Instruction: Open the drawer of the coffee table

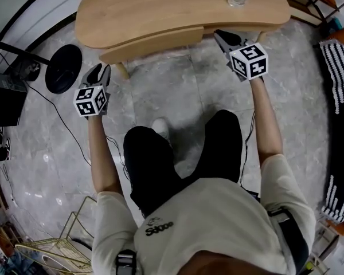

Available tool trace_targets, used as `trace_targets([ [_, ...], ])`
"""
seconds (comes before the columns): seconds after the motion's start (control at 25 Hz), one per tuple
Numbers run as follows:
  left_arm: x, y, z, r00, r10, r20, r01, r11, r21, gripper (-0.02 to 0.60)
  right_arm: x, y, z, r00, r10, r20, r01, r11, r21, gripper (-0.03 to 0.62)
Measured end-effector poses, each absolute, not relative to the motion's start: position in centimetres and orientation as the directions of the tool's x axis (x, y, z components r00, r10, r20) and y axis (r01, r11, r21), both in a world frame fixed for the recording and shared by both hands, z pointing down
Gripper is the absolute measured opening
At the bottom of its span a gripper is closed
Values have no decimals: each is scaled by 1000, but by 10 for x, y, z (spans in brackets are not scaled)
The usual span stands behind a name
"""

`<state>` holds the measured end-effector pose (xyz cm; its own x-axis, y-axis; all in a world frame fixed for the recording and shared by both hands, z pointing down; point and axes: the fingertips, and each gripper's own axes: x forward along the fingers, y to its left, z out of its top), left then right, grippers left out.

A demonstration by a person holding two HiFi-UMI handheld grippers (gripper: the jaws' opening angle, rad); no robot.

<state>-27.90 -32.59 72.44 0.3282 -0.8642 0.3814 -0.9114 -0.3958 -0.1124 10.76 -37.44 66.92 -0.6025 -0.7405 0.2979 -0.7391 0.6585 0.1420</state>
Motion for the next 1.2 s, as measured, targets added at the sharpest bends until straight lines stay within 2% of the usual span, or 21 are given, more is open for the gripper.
trace_targets([
  [0.2,-289,-343,752,330,-845,420,-911,-402,-91,230,89,-388,697,-638,-686,349,-712,699,72,153],
  [0.28,-288,-349,762,343,-832,436,-903,-420,-91,287,84,-395,709,-640,-675,368,-708,704,58,182],
  [0.48,-289,-367,773,374,-820,433,-895,-441,-61,319,73,-416,734,-640,-653,406,-707,707,24,224],
  [0.76,-279,-384,777,404,-815,416,-884,-465,-53,316,65,-428,753,-618,-655,435,-713,700,40,229],
  [0.88,-281,-385,776,391,-829,401,-895,-444,-46,288,61,-429,752,-617,-656,435,-708,704,58,227],
  [0.96,-282,-386,776,384,-831,402,-899,-436,-44,282,58,-427,751,-617,-655,437,-700,710,76,206],
  [1.0,-283,-386,776,380,-831,405,-901,-433,-42,281,57,-425,751,-615,-656,437,-700,710,82,176],
  [1.2,-283,-381,776,374,-826,421,-905,-424,-28,275,57,-421,751,-602,-662,447,-714,696,70,170],
])
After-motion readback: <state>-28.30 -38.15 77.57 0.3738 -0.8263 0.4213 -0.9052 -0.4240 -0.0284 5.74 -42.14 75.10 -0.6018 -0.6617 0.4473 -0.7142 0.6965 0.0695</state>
